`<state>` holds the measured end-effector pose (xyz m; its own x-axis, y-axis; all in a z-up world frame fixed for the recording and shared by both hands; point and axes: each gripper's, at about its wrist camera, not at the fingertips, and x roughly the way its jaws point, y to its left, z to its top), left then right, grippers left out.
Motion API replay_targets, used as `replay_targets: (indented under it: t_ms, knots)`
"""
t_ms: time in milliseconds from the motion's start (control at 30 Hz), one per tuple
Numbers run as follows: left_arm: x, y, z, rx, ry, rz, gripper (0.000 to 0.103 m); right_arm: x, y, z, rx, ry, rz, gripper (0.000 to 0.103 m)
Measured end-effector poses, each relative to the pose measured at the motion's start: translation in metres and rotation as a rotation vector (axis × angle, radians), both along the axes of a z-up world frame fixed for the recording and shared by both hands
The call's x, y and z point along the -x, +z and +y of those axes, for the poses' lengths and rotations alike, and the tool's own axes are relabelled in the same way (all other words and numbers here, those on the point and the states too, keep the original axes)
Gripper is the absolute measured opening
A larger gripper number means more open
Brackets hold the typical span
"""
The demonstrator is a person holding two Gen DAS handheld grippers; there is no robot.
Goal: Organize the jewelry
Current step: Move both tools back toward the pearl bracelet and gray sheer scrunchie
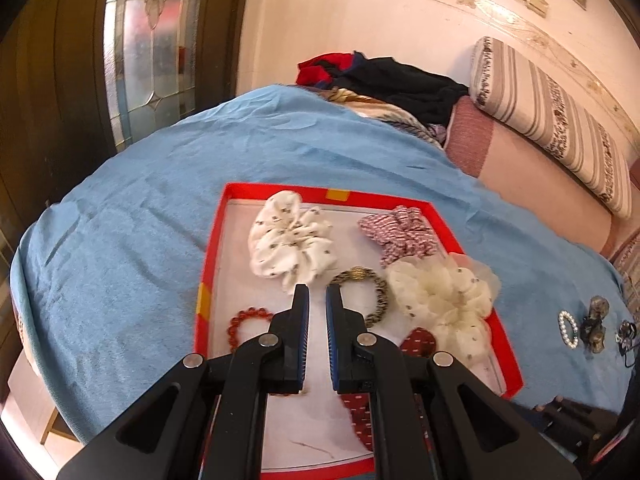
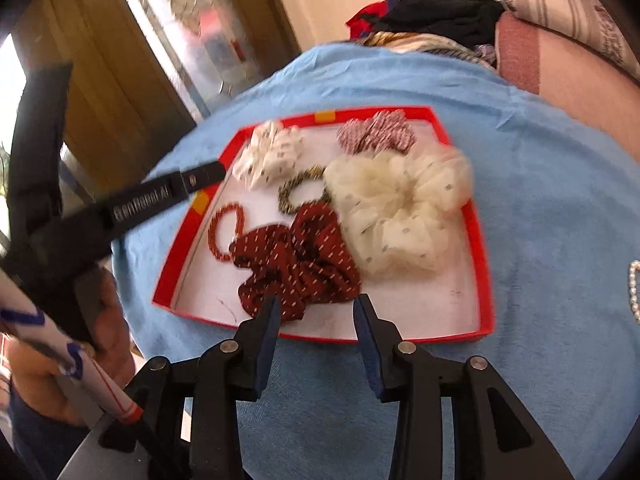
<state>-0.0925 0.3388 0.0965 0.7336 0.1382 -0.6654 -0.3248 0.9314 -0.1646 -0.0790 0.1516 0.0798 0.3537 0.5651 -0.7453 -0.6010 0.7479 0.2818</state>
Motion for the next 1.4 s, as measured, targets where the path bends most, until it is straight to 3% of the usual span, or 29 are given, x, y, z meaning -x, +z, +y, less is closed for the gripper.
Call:
replay_targets:
  t_ms: [200,467,633,867,1000,1167,1400]
  knots:
    - [-0.004,0.009,-0.024,-0.031,-0.051,-0.024,0.008,-0.003,0.028,-0.041,-0.052,-0.086,-0.031,0.041]
    - [0.02,0.039,-0.101,-0.068,-0.173,-0.088,0.009,0.018,0.063,-0.135,-0.086,-0.23,-0.087,0.043]
    - [0.045,0.074,-0.165,-0.067,-0.282,-0.155,0.018,0.041,0.089,-0.196,-0.112,-0.316,-0.148,0.043]
    - [0.077,0.142,-0.234,-0.102,-0.406,-0.254,0.02,0.079,0.149,-0.267,-0.212,-0.43,-0.269,0.045]
    - [0.086,0.17,-0.259,-0.106,-0.461,-0.286,0.028,0.101,0.178,-0.284,-0.218,-0.46,-0.366,0.055]
    - [0.067,0.159,-0.276,-0.077,-0.5,-0.259,0.029,0.097,0.173,-0.296,-0.167,-0.506,-0.38,0.056]
    - [0.01,0.098,-0.289,-0.028,-0.546,-0.144,0.029,0.054,0.125,-0.331,-0.13,-0.637,-0.247,0.056]
